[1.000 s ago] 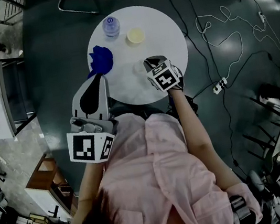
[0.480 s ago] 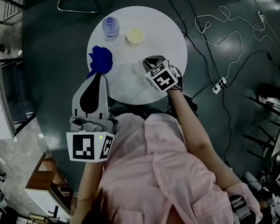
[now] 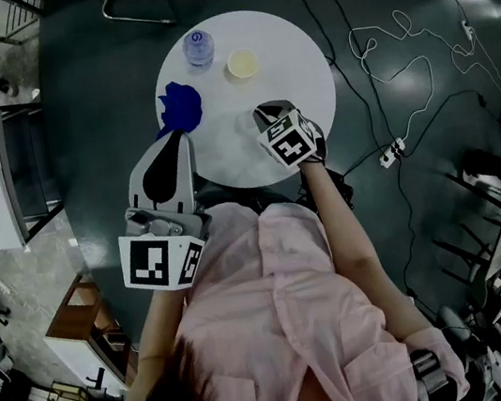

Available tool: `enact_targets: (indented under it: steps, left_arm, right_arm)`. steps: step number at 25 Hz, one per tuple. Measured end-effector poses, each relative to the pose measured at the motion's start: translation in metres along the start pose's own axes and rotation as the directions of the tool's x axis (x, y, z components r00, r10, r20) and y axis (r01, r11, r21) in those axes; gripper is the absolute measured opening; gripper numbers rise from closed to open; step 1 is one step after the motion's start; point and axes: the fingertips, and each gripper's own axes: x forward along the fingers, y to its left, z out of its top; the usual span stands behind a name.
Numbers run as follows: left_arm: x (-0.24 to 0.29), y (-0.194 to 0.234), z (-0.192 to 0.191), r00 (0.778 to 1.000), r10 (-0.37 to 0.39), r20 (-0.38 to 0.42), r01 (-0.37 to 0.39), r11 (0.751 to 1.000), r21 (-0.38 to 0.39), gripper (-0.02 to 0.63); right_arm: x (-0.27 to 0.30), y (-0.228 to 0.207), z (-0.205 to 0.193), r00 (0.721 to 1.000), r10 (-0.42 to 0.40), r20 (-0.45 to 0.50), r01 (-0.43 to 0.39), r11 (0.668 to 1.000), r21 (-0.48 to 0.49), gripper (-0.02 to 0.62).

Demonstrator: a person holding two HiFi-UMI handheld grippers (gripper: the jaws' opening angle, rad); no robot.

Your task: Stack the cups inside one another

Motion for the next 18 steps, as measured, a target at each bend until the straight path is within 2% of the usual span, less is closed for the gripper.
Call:
enact_targets:
  steps: [12,15,18]
  left_arm:
    - [-0.002,0.001,0.003,1.000,0.005,0.002,-0.005,1.000,-0.004,0.014]
    - [-0.003,0.002,0.003,1.000,0.005,0.003,-0.005,1.000,-0.004,0.014]
    - [-0.004,0.003,0.002,1.000,0.004,0.005,-0.004,1.000,-0.003,0.015]
  right_arm:
    - [-0.006,-0.002,0.009,0.999,-0.005,0.037,0.005,1.000,-0.002,0.043]
    - [-0.008,-0.002,0.010,0.999,-0.006,0.050,0.005,1.000,0.011,0.092]
    - [-0.012,-0.006,0.012,0.997,-0.024,0.073,0.021,0.999,0.039,0.098]
